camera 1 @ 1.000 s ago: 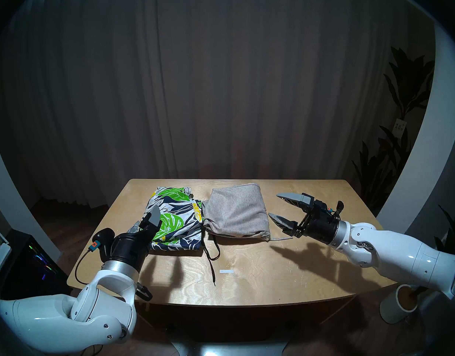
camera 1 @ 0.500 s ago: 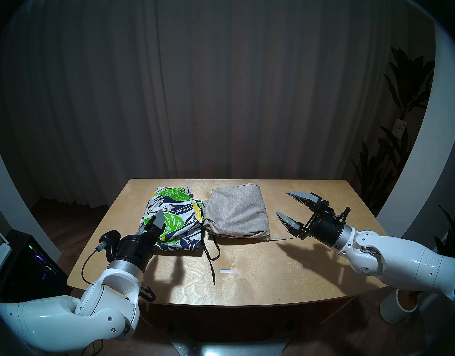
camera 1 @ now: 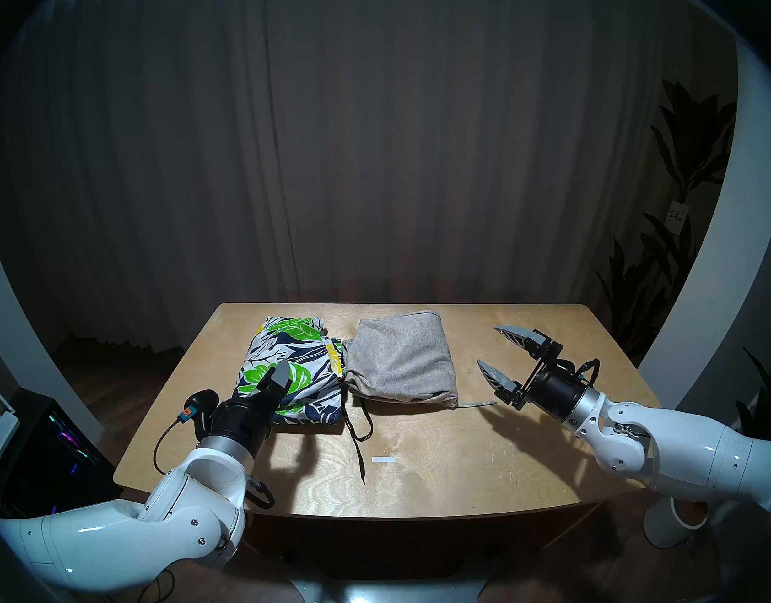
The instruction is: Fold pants twice and stack them
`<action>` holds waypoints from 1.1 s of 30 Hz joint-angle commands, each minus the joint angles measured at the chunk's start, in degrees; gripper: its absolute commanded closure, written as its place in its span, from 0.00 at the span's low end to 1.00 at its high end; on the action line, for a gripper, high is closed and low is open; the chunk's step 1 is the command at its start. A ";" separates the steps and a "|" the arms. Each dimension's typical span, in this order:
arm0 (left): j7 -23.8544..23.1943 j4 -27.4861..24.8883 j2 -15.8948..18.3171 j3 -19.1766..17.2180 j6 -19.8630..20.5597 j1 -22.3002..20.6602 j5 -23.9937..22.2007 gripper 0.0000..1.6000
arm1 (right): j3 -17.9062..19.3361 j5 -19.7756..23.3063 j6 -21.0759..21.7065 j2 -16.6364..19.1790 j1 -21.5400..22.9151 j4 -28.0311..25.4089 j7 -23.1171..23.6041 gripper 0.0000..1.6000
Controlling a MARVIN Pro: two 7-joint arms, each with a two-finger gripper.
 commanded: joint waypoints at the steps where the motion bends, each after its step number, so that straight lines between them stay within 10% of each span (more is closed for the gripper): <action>1: -2.67 0.38 -2.60 -0.42 2.06 -3.13 -1.47 0.00 | 1.12 3.44 -2.96 0.56 -0.21 -1.92 -0.53 0.00; 33: -19.68 6.74 -9.83 -0.85 16.98 -8.72 -16.32 0.00 | 2.05 15.68 -23.45 5.95 -3.07 -15.35 -8.64 0.00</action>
